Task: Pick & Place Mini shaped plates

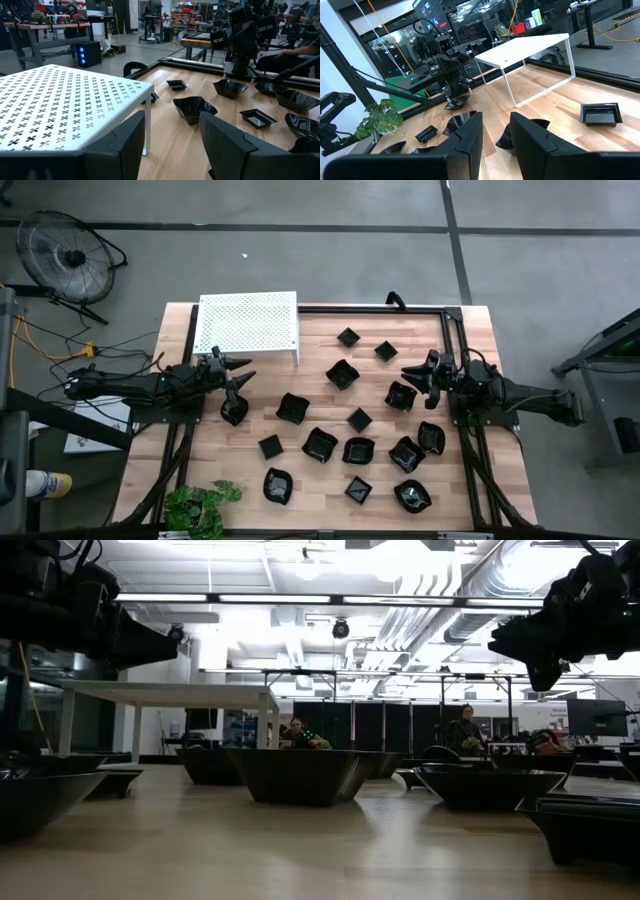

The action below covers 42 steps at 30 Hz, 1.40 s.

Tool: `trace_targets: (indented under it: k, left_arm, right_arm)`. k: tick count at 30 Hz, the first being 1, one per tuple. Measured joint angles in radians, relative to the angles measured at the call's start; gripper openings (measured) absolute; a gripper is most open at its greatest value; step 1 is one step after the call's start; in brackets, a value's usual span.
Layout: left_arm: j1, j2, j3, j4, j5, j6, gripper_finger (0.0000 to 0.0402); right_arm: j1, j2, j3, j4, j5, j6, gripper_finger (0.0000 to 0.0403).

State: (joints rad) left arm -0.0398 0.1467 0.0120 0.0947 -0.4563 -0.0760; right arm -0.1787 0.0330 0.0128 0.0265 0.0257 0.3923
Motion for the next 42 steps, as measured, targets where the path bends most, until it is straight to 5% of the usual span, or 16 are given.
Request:
trace_targets:
  k: [20, 33, 42]
  left_arm:
    - [0.000, 0.000, 0.000, 0.000, 0.000, 0.000, 0.0186]
    - [0.000, 0.000, 0.000, 0.000, 0.000, 0.000, 0.0186]
    - [0.000, 0.000, 0.000, 0.000, 0.000, 0.000, 0.0186]
  right_arm:
    - [0.000, 0.005, 0.016, -0.014, 0.001, 0.000, 0.0094]
    - [0.000, 0.212, 0.318, -0.289, 0.050, 0.007, 0.0094]
    - [0.000, 0.432, 0.547, -0.550, 0.043, 0.238, 0.0094]
